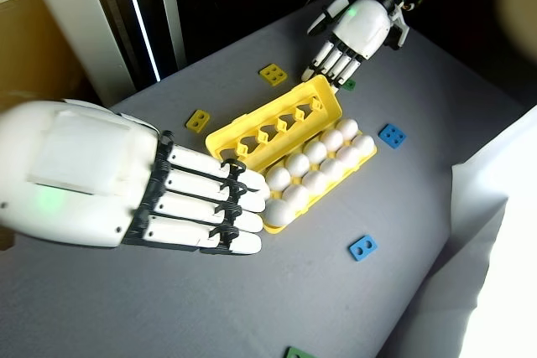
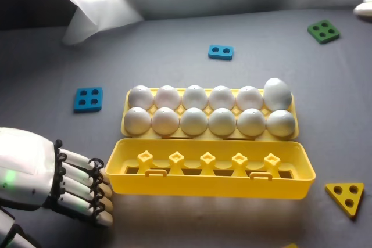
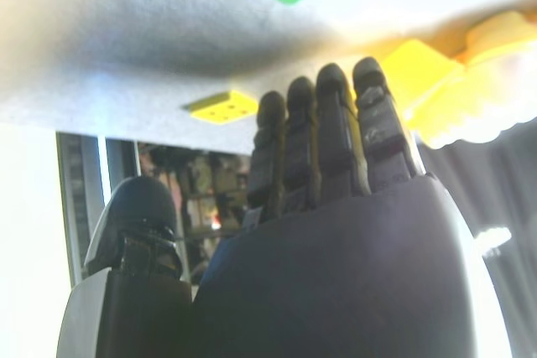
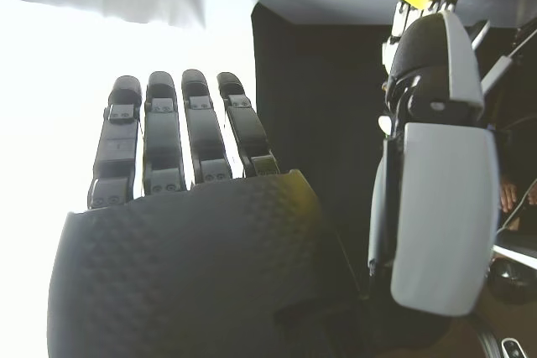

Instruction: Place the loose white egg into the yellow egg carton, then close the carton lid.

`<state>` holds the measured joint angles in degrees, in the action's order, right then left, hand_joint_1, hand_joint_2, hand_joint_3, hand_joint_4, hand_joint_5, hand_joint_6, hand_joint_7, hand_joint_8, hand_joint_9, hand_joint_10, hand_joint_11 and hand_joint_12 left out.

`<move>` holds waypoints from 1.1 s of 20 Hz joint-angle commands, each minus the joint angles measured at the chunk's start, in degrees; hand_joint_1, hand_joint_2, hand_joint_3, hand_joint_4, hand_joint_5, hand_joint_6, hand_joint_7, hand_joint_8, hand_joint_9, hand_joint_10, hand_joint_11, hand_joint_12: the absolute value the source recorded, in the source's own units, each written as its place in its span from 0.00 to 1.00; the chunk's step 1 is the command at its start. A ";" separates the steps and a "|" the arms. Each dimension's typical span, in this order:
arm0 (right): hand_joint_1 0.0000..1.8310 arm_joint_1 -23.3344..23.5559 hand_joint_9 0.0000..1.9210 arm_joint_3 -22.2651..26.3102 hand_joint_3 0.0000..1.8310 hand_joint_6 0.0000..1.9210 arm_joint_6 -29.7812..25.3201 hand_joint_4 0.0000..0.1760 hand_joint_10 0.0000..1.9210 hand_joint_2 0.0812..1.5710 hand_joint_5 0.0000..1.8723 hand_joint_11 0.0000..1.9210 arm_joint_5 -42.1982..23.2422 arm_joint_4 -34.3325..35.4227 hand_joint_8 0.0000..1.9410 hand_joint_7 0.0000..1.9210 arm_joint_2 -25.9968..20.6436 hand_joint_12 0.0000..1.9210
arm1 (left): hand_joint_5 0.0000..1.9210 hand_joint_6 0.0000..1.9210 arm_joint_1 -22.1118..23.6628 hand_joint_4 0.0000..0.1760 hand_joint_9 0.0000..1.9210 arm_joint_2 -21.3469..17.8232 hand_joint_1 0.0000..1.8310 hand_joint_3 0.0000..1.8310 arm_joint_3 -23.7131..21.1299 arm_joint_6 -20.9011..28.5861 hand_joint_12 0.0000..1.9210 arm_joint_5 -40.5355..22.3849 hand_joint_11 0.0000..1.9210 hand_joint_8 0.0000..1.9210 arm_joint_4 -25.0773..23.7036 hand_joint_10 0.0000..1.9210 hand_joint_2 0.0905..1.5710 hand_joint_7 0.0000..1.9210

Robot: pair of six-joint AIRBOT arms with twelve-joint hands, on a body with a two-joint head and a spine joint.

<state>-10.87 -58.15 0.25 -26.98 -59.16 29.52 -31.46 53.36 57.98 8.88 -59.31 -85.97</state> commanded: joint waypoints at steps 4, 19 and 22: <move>0.23 1.96 0.00 -0.22 0.01 0.00 1.24 0.00 0.00 0.61 0.01 0.00 -2.88 2.66 0.00 0.00 -0.37 0.00 | 0.10 0.00 0.91 0.00 0.07 -0.24 0.00 0.00 -0.74 0.24 0.10 -2.07 0.00 0.01 3.42 0.00 0.84 0.10; 0.25 4.43 0.00 -0.58 0.00 0.00 2.57 0.00 0.00 0.63 0.02 0.00 -3.02 4.69 0.00 0.01 1.06 0.00 | 0.11 0.00 8.42 0.00 0.09 0.32 0.00 0.00 1.68 4.40 0.10 -2.83 0.00 0.00 7.33 0.00 0.84 0.12; 0.26 4.43 0.00 -0.78 0.00 0.01 3.08 0.00 0.00 0.63 0.03 0.00 -3.00 6.16 0.01 0.02 1.07 0.00 | 0.13 0.00 10.52 0.00 0.10 0.52 0.00 0.00 2.48 4.00 0.13 -1.62 0.00 0.00 8.42 0.00 0.84 0.13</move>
<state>-7.07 -58.59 3.29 -26.63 -55.94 31.33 -21.06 54.19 60.23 12.82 -58.26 -81.25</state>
